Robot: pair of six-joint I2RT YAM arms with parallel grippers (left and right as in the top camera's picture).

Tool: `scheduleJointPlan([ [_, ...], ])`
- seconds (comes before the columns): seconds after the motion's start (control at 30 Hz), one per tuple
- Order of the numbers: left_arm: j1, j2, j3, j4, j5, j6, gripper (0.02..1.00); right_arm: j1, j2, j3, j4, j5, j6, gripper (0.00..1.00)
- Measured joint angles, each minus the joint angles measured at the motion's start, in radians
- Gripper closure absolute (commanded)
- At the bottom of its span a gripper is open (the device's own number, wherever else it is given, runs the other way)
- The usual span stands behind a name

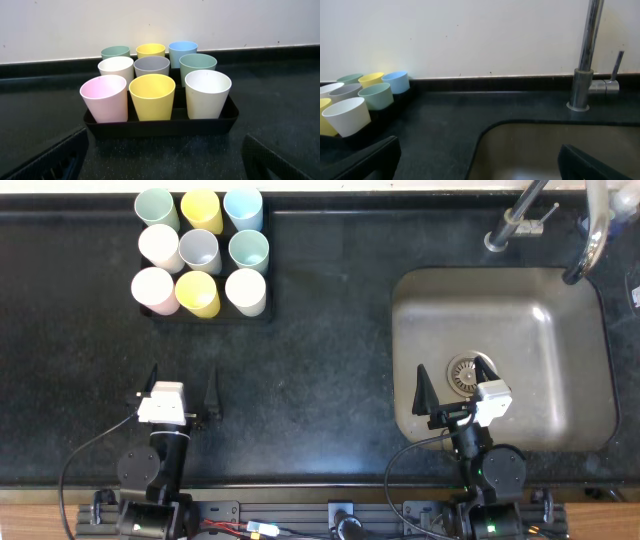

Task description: Store Cups

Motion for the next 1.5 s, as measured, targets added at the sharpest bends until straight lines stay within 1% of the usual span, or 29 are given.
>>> scheduleJointPlan([
  [1.5, 0.0, 0.0, 0.0, 0.0, 0.0, 0.0, 0.018, 0.0, 0.001, 0.0, 0.0, 0.0, 0.0, 0.003],
])
